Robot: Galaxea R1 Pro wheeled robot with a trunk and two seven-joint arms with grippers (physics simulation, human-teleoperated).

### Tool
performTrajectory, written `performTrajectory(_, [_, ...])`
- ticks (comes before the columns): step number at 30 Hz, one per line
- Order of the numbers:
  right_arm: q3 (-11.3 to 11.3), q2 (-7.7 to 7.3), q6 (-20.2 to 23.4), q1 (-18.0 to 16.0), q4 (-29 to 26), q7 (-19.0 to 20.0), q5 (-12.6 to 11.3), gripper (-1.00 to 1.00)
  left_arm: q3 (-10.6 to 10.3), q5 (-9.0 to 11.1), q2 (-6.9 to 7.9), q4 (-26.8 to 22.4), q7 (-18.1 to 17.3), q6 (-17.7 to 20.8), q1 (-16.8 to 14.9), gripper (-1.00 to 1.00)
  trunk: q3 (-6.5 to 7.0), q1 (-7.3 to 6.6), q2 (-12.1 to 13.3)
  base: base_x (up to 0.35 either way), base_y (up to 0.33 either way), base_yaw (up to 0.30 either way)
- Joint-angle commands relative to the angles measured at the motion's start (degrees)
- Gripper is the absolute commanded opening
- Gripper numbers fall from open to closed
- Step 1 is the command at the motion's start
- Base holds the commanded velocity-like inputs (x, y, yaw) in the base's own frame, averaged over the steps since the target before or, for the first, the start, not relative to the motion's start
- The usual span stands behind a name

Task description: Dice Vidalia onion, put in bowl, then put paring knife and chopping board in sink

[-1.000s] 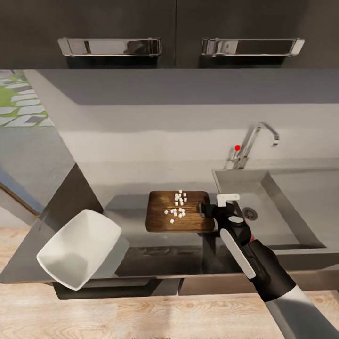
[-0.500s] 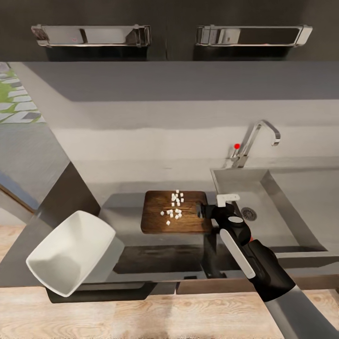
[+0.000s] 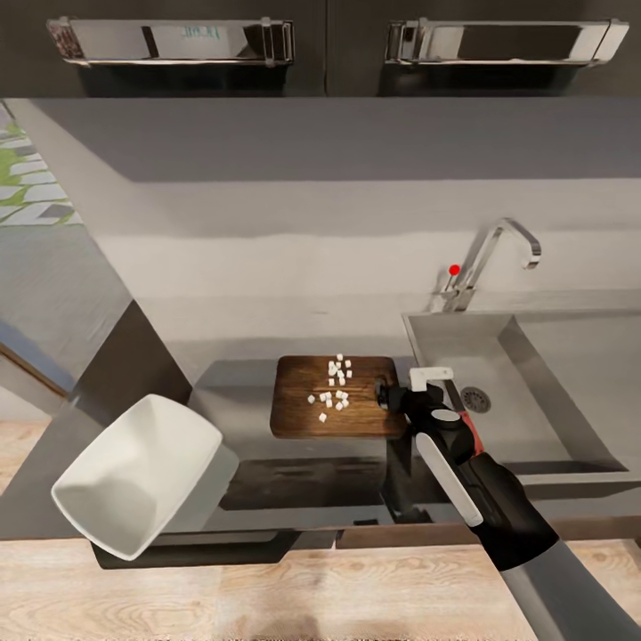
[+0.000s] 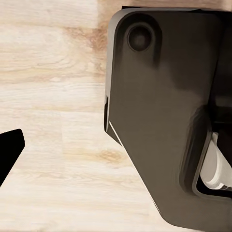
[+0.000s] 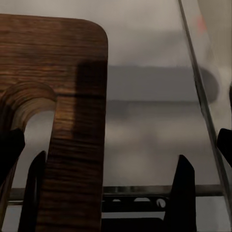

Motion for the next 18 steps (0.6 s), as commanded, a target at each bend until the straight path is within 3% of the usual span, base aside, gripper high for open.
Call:
performTrajectory(1, [0.17, -0.06, 0.11, -0.07, -0.07, -0.59, -0.55, 1.00, 0.05, 0.30, -0.01, -0.08, -0.08, -0.06, 0.03, 1.00, -0.18, 0.03, -0.10, 0.000, 0.003, 0.000])
performTrajectory(18, [0.17, -0.06, 0.11, -0.07, -0.07, -0.59, -0.55, 1.00, 0.05, 0.25, -0.01, 0.02, -0.08, -0.06, 0.03, 1.00, -1.77, 0.03, -0.10, 0.000, 0.000, 0.000])
